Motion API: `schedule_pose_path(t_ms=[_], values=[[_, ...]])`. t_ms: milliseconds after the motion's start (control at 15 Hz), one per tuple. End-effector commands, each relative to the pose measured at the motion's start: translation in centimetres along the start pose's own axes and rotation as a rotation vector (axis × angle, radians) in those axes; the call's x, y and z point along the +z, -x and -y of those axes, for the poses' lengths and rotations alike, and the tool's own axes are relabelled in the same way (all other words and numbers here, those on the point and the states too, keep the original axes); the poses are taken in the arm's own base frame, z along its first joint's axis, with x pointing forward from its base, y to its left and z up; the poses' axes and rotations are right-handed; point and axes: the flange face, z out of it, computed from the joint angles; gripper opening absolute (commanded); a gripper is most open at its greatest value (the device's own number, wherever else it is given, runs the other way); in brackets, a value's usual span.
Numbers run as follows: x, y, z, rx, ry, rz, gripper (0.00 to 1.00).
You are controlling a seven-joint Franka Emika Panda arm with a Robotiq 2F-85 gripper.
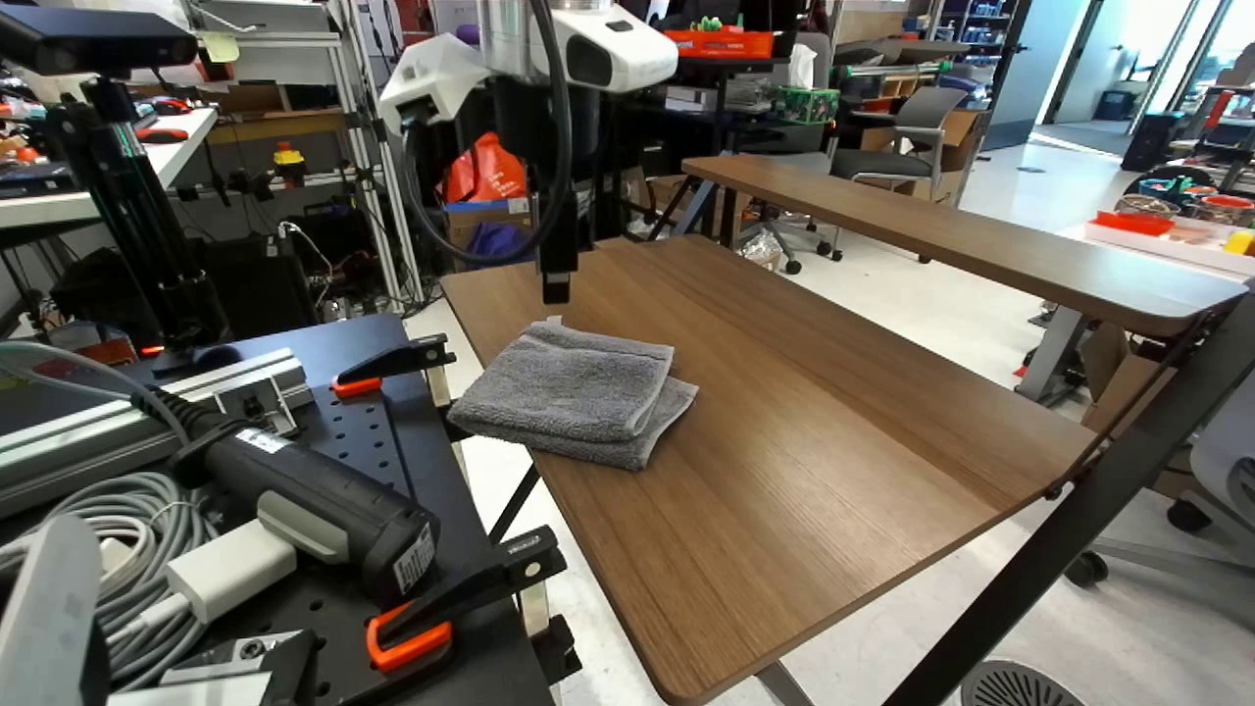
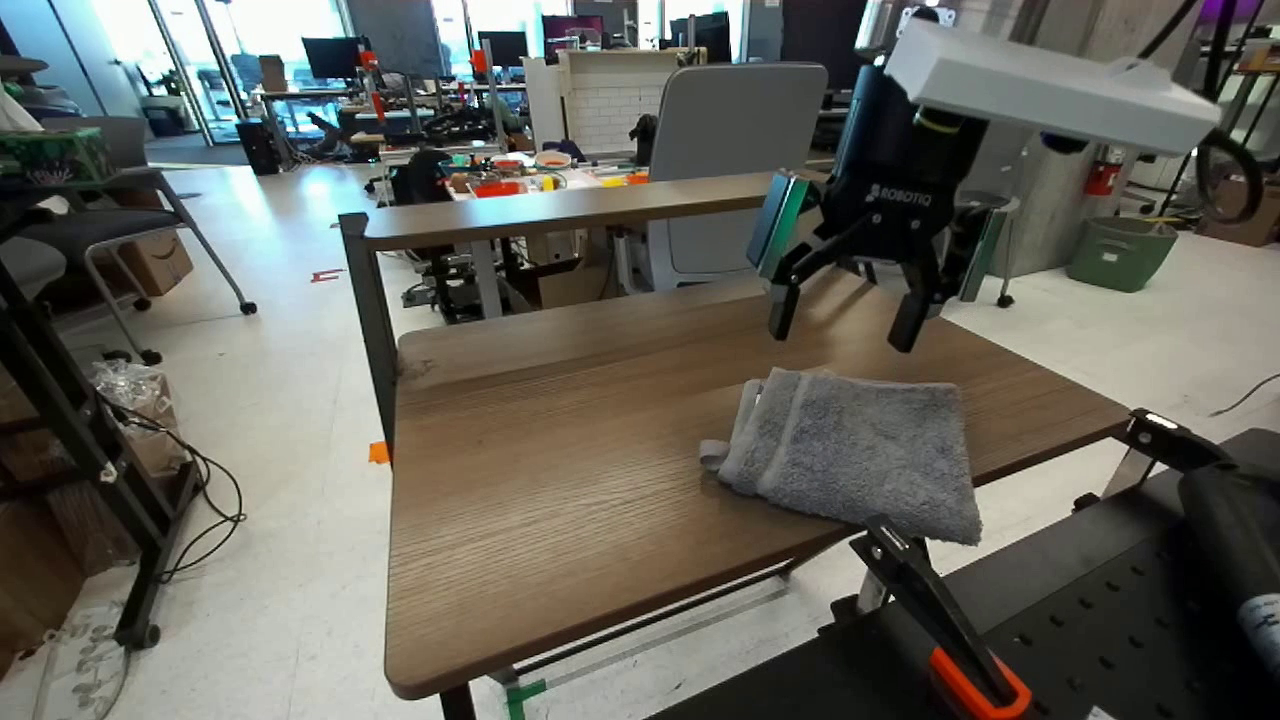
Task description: Slide the grey towel towards the edge of the table.
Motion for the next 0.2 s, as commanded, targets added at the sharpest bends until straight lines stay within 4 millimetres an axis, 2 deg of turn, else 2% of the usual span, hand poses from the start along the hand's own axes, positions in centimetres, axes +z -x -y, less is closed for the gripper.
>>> schedule_pose_path(t_ms=[0, 133], values=[[-0.25, 0.1, 0.07, -0.004, 0.0, 0.0, 1.0], [-0.19, 0.25, -0.01, -0.006, 0.001, 0.002, 1.0]])
